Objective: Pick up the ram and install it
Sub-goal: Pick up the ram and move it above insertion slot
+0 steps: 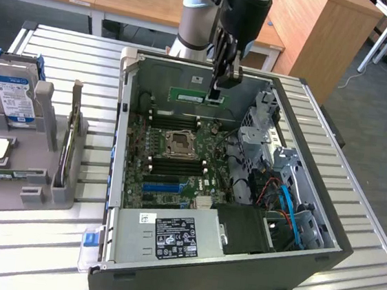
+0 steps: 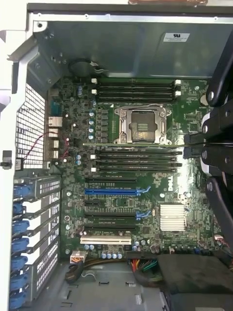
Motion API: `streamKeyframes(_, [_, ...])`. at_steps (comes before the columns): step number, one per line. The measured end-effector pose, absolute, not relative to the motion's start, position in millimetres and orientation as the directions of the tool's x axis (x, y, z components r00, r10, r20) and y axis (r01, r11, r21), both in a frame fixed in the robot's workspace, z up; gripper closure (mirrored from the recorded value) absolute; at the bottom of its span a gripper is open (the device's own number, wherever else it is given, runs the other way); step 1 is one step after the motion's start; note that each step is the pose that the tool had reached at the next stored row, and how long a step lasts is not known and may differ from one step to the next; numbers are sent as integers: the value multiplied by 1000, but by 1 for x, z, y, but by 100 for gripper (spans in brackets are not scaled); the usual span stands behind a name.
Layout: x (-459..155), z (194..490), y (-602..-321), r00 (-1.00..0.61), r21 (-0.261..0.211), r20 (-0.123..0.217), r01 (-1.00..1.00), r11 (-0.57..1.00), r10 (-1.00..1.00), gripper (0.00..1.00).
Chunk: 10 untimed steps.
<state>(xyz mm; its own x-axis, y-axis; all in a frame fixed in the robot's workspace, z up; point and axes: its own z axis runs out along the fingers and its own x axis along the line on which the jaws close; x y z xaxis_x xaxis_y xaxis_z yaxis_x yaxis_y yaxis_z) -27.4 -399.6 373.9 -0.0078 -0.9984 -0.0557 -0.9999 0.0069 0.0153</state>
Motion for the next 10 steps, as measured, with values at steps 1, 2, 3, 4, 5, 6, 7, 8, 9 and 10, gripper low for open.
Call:
streamKeyframes(1, [-27,372,-400,-8,15,-56,-1000,7,-998,88])
streamKeyframes(2, [-27,370,-400,-8,15,-56,-1000,7,-998,88])
streamKeyframes(3, [-27,369,-400,-8,15,-56,-1000,7,-998,88])
streamKeyframes(4, [-27,367,-400,-8,15,-56,-1000,7,-998,88])
streamKeyframes(5, [-27,365,-400,-8,15,-55,-1000,7,-998,88])
streamKeyframes(6, [-27,363,-400,-8,15,-55,-1000,7,-998,88])
streamKeyframes(7, [-27,361,-400,-8,16,-55,-1000,7,-998,88])
streamKeyframes(8, [-27,360,-400,-8,16,-54,-1000,7,-998,88])
streamKeyframes(9, [-27,358,-400,-8,16,-54,-1000,7,-998,88])
streamKeyframes(10, [-27,356,-400,-8,16,-54,-1000,7,-998,88])
